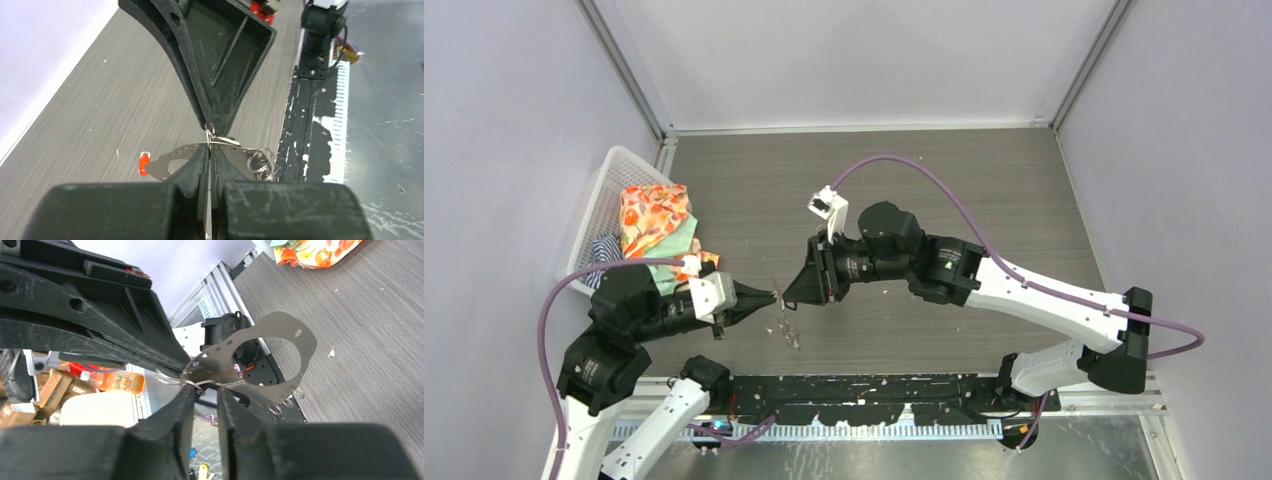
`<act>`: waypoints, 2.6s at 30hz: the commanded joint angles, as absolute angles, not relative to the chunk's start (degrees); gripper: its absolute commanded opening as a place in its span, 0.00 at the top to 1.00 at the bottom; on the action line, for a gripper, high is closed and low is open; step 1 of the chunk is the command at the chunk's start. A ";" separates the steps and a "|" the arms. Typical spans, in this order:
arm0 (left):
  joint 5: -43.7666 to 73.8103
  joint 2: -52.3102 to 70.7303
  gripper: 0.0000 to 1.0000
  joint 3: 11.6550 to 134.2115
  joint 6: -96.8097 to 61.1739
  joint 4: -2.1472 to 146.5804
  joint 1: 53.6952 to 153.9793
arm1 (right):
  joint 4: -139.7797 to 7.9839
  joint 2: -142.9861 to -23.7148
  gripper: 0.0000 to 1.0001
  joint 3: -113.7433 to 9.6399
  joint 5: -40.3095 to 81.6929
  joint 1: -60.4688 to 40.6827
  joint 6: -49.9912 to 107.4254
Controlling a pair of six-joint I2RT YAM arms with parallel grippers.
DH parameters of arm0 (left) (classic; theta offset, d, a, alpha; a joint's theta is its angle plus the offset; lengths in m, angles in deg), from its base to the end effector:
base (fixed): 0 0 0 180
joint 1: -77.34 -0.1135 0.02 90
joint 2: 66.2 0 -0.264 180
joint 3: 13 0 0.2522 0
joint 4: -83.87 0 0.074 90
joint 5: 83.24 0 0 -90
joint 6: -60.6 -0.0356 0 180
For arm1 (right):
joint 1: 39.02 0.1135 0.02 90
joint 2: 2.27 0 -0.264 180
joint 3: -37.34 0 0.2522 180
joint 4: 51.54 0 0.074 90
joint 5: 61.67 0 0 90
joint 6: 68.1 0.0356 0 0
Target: Put the keys on the keyring
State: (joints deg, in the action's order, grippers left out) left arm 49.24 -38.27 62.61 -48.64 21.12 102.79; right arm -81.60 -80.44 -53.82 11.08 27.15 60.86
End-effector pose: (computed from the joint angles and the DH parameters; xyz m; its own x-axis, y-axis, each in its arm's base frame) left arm 0.0378 -0.0446 0.3976 0.0768 0.2326 -0.9695 0.9325 0.3274 0.1524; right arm 0.1176 0.2923 0.3969 -0.7135 -0.1292 -0.6886 -0.6938 0.2672 0.6688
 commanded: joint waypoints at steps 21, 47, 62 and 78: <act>65.84 -33.99 1.00 66.10 -19.25 43.33 102.91 | -87.71 -76.04 0.42 -69.02 -4.06 24.66 35.97; 65.03 -32.23 1.00 66.95 -11.14 48.77 102.91 | -78.82 -77.16 0.72 -65.64 -9.20 24.66 41.94; 64.60 -31.93 1.00 67.20 -10.19 49.75 102.91 | -81.38 -77.25 0.72 -65.15 -6.87 24.66 41.12; 64.34 -31.65 1.00 67.47 -11.07 49.37 102.91 | -80.20 -75.63 0.74 -63.23 -2.71 24.65 41.38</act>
